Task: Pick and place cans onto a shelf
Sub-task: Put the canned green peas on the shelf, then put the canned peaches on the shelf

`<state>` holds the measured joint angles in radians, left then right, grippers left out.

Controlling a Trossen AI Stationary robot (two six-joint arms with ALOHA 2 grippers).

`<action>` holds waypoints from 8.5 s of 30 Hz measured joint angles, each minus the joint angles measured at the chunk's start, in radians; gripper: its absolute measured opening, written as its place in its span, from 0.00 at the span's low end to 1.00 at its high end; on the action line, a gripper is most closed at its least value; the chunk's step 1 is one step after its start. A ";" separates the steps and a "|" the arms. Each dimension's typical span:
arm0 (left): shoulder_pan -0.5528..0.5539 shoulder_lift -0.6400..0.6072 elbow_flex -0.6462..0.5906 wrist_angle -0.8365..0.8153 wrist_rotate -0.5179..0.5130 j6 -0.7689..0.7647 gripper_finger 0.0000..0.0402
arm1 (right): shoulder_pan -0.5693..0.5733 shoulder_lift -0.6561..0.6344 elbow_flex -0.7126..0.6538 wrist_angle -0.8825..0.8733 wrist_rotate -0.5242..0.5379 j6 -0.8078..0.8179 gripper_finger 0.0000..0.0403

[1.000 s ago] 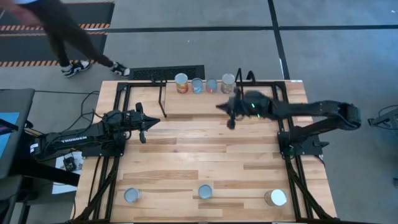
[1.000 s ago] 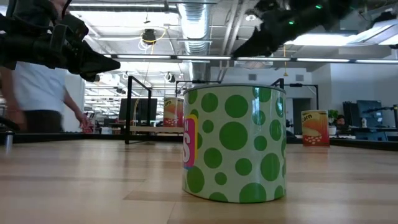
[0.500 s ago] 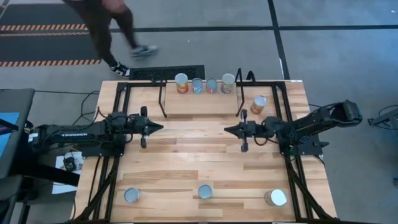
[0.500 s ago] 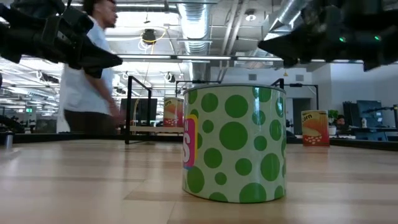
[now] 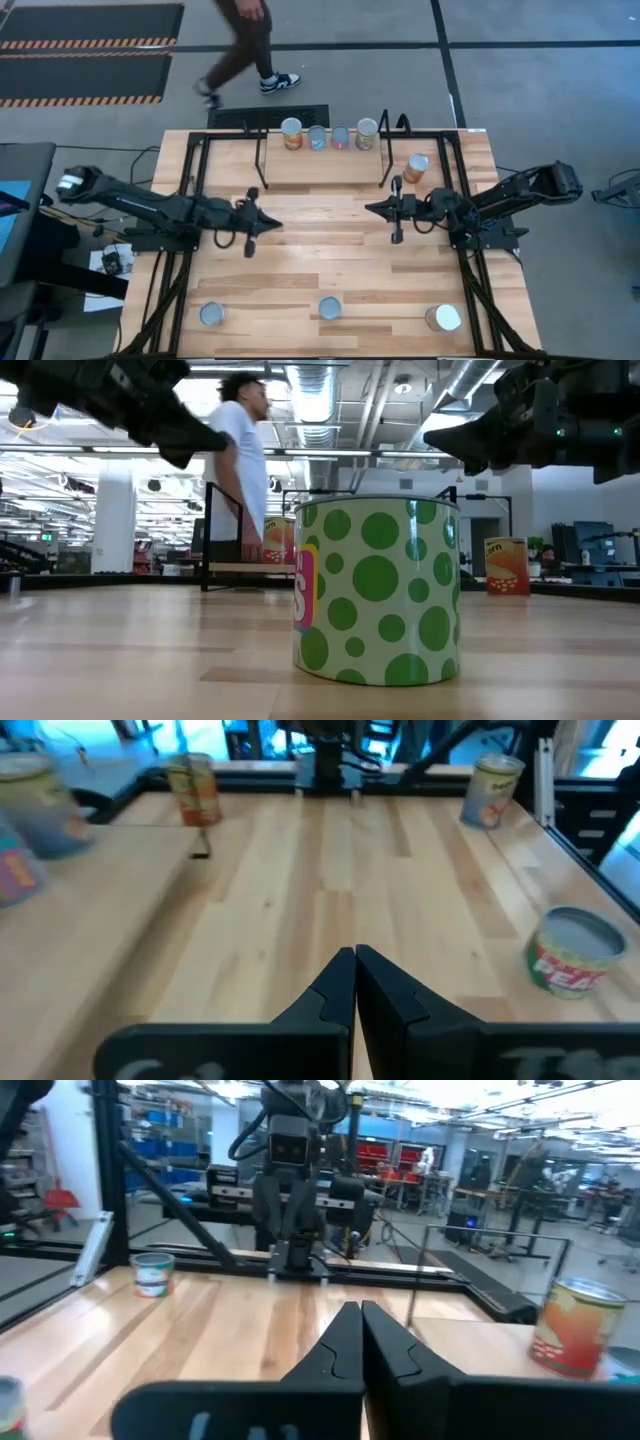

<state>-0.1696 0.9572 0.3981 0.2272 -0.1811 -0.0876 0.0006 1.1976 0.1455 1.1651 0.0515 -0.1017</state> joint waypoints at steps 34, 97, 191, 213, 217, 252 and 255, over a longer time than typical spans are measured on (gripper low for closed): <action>-0.433 1.195 1.302 -0.725 -0.150 -0.181 0.22 | 0.908 0.268 0.044 0.105 0.740 0.137 0.01; 0.520 1.189 1.467 -0.845 0.100 0.041 0.00 | 0.631 0.221 0.145 -0.003 0.617 -0.088 0.01; 0.002 0.526 -0.043 0.908 -0.026 -0.004 0.00 | 0.806 0.148 0.873 -1.668 0.579 0.856 0.01; -0.002 0.527 -0.101 0.987 -0.027 -0.003 0.00 | 0.958 0.572 1.472 -2.456 -0.172 1.911 0.26; -0.002 0.527 -0.101 0.976 -0.025 -0.003 0.00 | 0.990 0.603 1.470 -2.507 -0.197 2.024 0.36; -0.002 0.527 -0.101 0.940 -0.025 -0.006 0.00 | 0.999 0.657 1.351 -2.497 -0.181 2.129 0.41; -0.002 0.527 -0.101 0.940 -0.024 -0.006 0.00 | 0.996 0.657 1.351 -2.516 -0.181 2.129 0.38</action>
<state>-0.1715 1.4845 0.2974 1.1672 -0.2055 -0.0940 0.9969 1.8545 1.4967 -1.3507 -0.1299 2.0270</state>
